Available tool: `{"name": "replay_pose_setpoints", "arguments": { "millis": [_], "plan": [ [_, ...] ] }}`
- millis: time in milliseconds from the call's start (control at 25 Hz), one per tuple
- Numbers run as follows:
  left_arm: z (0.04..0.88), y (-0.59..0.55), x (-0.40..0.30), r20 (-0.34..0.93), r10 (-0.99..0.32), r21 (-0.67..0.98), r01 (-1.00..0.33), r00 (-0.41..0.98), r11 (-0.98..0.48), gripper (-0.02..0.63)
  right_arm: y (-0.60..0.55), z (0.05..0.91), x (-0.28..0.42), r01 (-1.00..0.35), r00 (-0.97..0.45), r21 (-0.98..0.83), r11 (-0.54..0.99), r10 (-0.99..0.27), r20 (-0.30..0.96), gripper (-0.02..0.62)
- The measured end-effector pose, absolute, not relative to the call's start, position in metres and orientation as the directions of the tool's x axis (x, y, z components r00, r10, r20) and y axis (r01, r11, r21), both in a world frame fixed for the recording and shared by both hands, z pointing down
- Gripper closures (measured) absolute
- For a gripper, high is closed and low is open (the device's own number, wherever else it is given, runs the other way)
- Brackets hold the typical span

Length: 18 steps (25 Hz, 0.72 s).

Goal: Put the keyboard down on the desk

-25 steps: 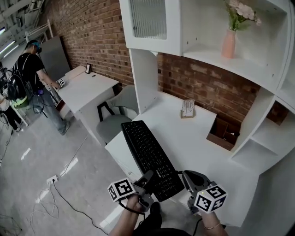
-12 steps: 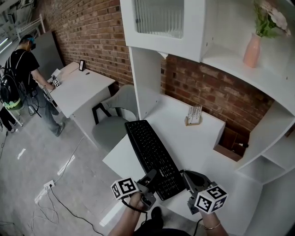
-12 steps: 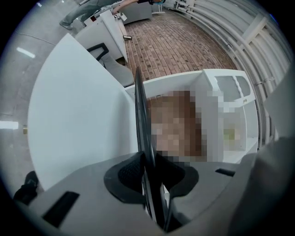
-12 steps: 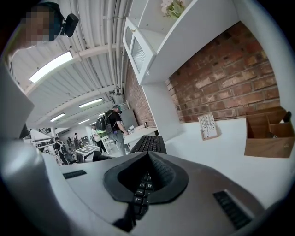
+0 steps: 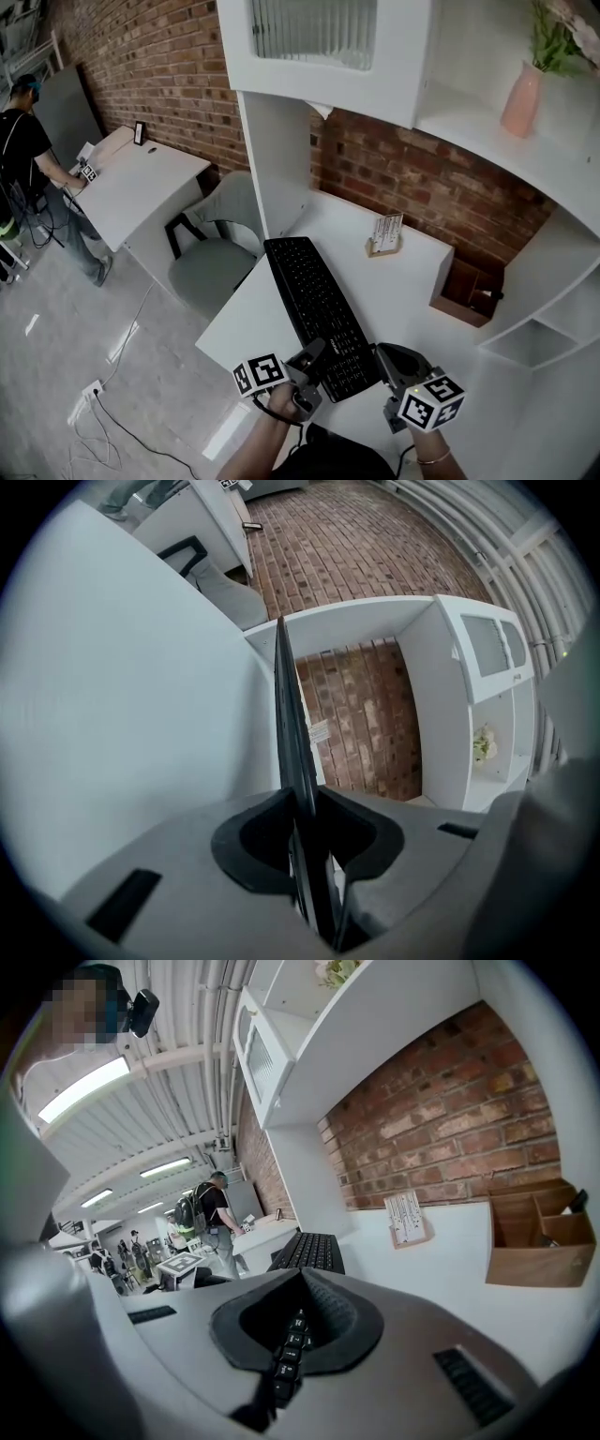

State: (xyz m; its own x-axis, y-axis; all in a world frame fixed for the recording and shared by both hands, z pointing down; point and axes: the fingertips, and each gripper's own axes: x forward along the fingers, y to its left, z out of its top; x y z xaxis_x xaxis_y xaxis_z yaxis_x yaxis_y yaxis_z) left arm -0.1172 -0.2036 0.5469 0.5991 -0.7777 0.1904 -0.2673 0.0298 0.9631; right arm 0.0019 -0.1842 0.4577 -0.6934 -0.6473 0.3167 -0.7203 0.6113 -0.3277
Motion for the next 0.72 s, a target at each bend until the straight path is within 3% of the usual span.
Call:
{"name": "replay_pose_setpoints", "arguments": {
  "millis": [720],
  "plan": [
    [0.559, -0.287, -0.084, 0.22, -0.692, 0.954, -0.3, 0.688, 0.005, 0.526, -0.252, 0.478, 0.01, -0.732, -0.682, -0.313, 0.606, -0.641, 0.353, 0.589]
  ]
}}
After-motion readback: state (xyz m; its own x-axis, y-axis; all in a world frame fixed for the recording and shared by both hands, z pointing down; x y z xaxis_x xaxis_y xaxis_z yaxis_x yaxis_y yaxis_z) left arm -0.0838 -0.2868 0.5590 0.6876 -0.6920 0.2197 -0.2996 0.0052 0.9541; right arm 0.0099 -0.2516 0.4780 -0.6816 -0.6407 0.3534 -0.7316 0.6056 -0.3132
